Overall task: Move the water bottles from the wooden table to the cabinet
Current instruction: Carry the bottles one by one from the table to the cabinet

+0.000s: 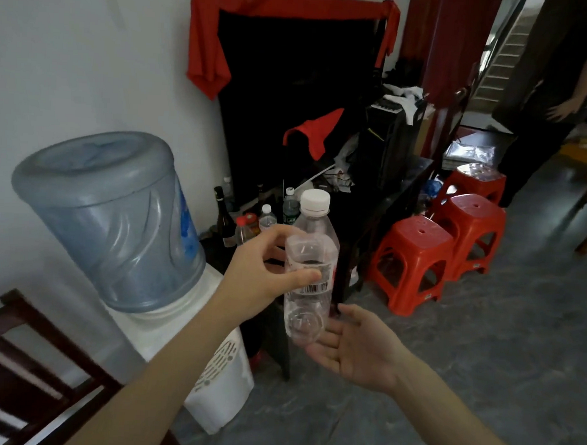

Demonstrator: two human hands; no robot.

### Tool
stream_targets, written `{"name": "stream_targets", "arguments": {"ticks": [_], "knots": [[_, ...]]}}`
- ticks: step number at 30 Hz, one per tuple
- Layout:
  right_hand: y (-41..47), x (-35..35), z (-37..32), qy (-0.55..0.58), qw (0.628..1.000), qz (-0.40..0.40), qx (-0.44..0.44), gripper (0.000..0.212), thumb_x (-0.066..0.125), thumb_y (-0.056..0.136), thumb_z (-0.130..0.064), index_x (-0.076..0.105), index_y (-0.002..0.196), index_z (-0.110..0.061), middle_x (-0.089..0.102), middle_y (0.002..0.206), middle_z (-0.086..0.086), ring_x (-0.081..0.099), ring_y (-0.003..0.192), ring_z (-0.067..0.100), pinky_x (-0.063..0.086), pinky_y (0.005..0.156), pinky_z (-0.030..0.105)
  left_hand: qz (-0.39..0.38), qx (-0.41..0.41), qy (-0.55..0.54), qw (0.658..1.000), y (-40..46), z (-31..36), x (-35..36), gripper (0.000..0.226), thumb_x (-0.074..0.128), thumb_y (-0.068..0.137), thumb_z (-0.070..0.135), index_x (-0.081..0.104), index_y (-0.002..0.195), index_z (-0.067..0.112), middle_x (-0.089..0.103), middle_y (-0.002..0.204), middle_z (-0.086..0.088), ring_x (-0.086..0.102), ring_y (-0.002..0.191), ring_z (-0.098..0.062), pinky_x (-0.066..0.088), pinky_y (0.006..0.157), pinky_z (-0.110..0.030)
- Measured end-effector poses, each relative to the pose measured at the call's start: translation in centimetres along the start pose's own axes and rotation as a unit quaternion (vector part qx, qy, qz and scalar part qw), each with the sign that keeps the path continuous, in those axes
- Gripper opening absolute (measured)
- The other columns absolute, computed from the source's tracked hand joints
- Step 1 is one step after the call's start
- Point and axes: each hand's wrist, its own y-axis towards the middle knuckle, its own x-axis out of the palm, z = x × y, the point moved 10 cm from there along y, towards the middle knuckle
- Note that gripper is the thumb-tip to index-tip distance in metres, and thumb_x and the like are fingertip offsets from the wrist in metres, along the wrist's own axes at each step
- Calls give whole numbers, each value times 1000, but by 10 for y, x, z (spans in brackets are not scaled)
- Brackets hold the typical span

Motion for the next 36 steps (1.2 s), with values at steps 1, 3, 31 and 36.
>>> {"name": "stream_targets", "arguments": {"ticks": [1, 3, 31, 36], "knots": [[6, -3, -13, -6, 1000, -5, 1, 57, 35, 101, -39, 62, 127, 4, 65, 127, 25, 68, 108, 35, 51, 93, 37, 13, 1, 1, 1000, 12, -3, 1, 51, 85, 63, 46, 66, 109, 35, 75, 105, 11, 73, 99, -11, 61, 90, -38], [20, -11, -37, -16, 1000, 2, 8, 56, 35, 101, -39, 63, 125, 3, 64, 129, 25, 66, 113, 35, 54, 89, 37, 28, -4, 4, 1000, 31, -12, 3, 51, 84, 65, 46, 65, 110, 32, 75, 106, 10, 72, 100, -11, 60, 90, -36], [360, -109, -210, 7, 969, 175, 174, 52, 42, 102, -37, 55, 130, 4, 62, 127, 28, 61, 113, 39, 53, 78, 45, 87, -166, 12, 982, 282, -307, -2, 58, 91, 72, 27, 52, 115, 30, 66, 115, 18, 65, 113, -4, 56, 98, -30], [411, -142, -207, 19, 957, 224, 184, 58, 36, 103, -44, 54, 130, 4, 62, 119, 29, 61, 106, 41, 51, 86, 45, 87, -202, 14, 975, 289, -362, 11, 64, 93, 71, 20, 52, 120, 23, 64, 120, 15, 62, 115, 0, 53, 98, -23]]}}
